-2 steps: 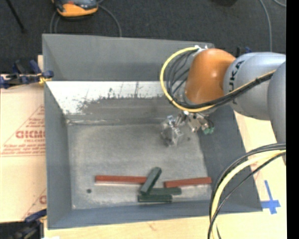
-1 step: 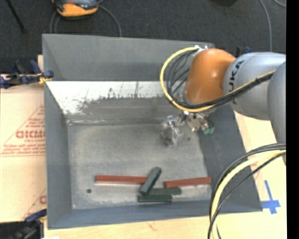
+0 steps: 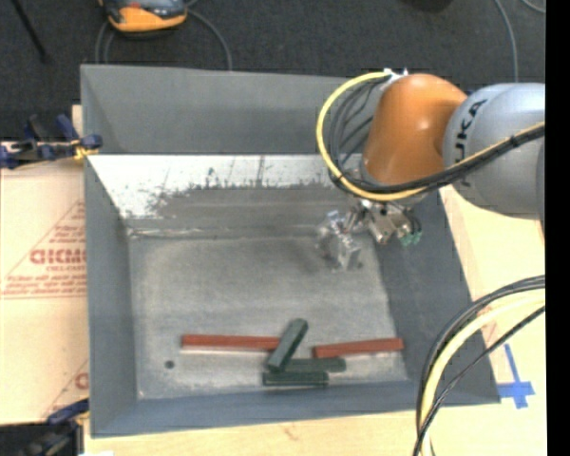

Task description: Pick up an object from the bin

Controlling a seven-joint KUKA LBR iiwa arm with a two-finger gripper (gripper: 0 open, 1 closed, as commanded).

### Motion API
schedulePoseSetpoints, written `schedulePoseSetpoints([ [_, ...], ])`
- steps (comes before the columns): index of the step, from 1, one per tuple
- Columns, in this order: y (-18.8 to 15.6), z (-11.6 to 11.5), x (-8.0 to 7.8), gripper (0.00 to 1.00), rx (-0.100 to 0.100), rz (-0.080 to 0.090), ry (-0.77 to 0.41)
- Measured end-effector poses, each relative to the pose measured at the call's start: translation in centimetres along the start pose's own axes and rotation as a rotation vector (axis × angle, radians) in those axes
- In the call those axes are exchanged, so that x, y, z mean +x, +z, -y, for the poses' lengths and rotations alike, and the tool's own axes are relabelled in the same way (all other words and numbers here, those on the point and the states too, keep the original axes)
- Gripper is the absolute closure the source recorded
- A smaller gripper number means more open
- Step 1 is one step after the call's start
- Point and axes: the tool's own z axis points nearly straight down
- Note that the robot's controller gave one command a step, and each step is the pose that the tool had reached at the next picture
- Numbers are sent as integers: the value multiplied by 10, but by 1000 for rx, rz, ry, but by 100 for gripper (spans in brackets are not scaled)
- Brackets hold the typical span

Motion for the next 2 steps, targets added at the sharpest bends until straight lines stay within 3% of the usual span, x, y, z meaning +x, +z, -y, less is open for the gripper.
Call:
schedulePoseSetpoints([
  [1, -42, -2, -8, 0, 4, 10, 4],
  [2, -31, -4, -11, 0, 2, 9, 7],
])
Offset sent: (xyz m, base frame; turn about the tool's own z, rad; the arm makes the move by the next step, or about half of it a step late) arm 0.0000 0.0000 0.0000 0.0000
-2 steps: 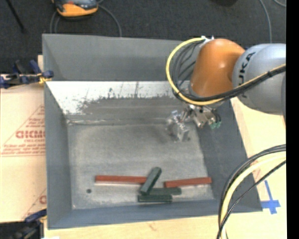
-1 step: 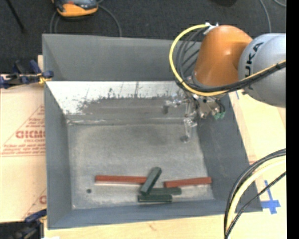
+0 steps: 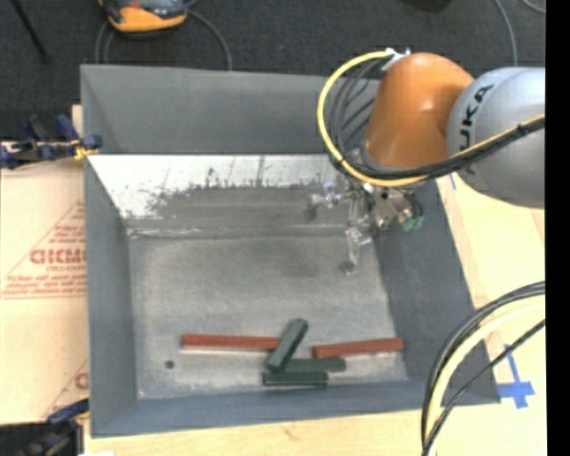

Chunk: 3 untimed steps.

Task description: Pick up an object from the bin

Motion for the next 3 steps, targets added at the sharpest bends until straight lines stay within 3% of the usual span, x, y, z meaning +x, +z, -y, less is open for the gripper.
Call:
schedulePoseSetpoints([
  [1, 74, -39, 24, 100, 0, -1, -272],
  [2, 74, -39, 24, 0, 0, -1, -272],
  [3, 74, -39, 23, 0, 0, -1, -271],
])
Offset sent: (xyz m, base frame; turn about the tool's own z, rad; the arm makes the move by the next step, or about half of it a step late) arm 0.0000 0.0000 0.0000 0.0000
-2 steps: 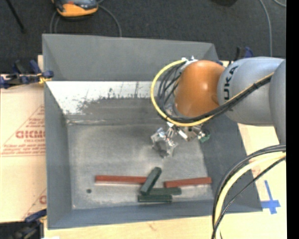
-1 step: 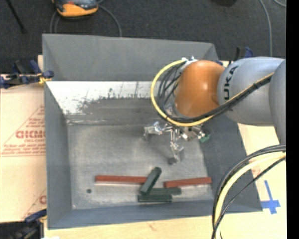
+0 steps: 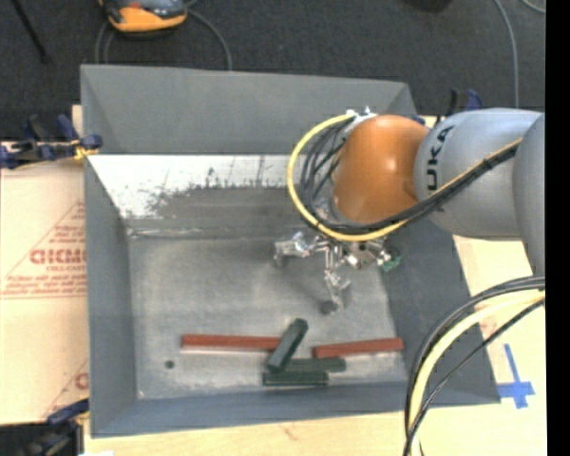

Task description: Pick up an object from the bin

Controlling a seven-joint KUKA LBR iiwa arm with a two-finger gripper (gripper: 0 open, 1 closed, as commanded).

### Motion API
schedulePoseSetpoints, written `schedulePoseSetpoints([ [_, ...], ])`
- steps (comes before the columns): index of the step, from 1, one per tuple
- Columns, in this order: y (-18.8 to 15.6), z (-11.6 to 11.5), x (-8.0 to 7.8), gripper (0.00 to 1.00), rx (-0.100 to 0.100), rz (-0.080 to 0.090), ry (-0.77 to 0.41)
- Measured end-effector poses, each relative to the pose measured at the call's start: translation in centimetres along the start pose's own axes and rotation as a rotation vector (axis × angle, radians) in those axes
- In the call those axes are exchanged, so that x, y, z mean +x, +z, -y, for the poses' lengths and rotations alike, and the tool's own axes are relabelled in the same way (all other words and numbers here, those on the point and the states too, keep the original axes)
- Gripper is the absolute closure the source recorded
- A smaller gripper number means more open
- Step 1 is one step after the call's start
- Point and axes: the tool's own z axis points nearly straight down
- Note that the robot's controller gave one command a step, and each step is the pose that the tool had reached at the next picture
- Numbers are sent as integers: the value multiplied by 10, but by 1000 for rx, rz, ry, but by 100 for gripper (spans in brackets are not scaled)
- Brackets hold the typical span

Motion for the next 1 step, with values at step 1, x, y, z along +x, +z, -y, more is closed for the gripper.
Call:
schedulePoseSetpoints([
  [1, -10, -7, 17, 0, -1, -2, -106],
])
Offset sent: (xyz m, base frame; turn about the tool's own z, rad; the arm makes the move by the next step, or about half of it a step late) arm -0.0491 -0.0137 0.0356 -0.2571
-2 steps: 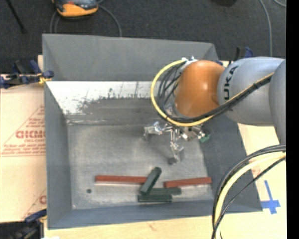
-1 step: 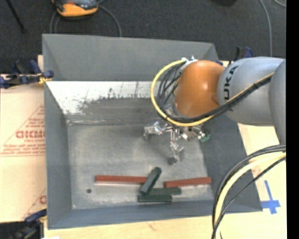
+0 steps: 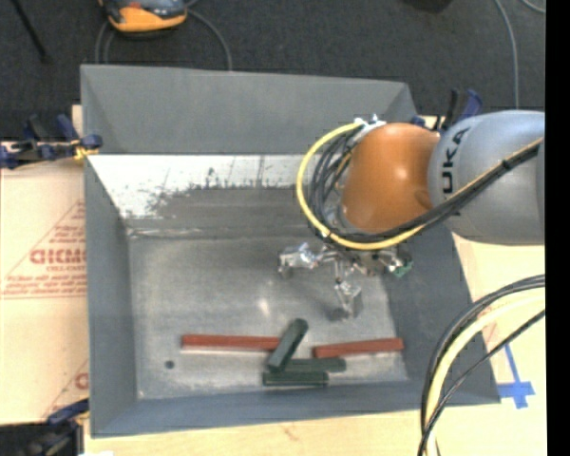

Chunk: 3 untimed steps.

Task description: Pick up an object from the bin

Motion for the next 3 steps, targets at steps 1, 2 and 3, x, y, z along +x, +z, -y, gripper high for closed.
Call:
schedulePoseSetpoints([
  [1, -20, -10, 22, 0, 1, -1, -161],
  [2, -21, -34, 43, 0, 2, 2, -189],
  [3, 6, -90, 8, 100, -1, -3, -448],
])
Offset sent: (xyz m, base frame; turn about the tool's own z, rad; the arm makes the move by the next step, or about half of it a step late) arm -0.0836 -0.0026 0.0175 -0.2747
